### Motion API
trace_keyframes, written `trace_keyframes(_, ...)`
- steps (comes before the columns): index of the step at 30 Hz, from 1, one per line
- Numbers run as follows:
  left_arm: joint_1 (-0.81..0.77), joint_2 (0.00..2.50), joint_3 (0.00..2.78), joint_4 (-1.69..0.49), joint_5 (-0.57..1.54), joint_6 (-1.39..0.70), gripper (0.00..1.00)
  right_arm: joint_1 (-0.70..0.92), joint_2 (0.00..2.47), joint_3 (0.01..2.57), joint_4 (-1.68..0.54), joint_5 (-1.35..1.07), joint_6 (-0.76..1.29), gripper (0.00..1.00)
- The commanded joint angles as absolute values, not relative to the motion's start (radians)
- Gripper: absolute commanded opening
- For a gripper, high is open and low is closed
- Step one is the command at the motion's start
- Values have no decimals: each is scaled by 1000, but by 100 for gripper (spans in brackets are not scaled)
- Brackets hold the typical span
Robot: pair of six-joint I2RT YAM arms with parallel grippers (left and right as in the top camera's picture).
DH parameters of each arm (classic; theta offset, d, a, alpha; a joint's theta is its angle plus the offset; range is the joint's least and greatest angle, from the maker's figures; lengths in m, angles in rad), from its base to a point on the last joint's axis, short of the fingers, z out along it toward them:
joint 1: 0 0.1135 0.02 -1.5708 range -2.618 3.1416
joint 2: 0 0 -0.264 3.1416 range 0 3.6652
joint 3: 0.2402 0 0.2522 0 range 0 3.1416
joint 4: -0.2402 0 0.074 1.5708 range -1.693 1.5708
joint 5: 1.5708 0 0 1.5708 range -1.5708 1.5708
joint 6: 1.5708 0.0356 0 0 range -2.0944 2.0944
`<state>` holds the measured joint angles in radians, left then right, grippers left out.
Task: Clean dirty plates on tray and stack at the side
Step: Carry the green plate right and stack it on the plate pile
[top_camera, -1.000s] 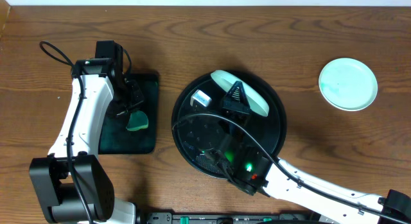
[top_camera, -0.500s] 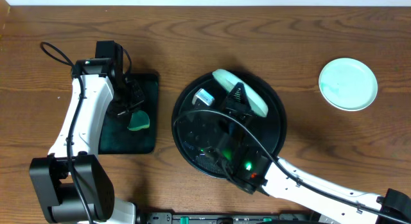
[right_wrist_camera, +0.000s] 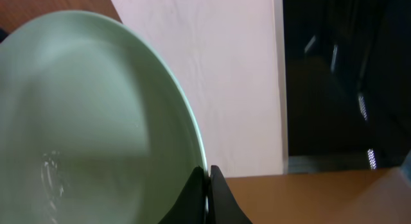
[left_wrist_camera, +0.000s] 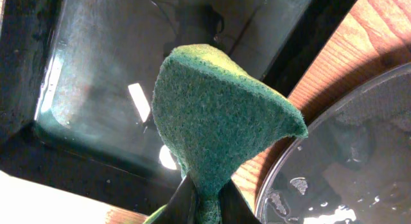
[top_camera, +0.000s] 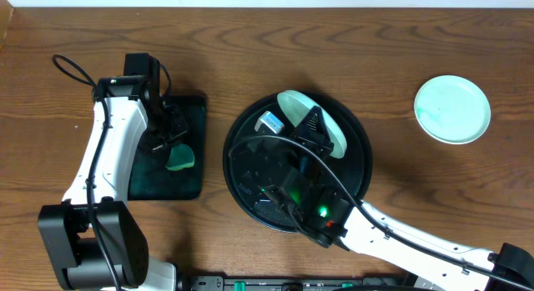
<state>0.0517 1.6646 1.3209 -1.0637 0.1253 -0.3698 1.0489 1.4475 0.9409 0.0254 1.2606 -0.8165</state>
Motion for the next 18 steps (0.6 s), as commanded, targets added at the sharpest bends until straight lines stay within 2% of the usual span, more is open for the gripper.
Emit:
trace_keyframes(1, 56, 1663, 1333, -1065, 128, -375, 7, 1020, 1449, 962, -57, 1246, -604, 1)
trace_keyframes(6, 56, 1663, 1333, -1066, 127, -375, 7, 922, 1448, 962, -319, 1050, -115, 1)
trace_keyframes(9, 56, 1663, 1333, -1065, 128, -375, 7, 846, 1448, 962, -390, 923, 78, 1)
trace_keyframes(13, 56, 1663, 1333, -1065, 128, -375, 7, 735, 1431, 970, -400, 801, 164, 1)
trace_keyframes(18, 56, 1663, 1333, -1065, 128, -375, 7, 605, 1392, 1018, -410, 796, 155, 1)
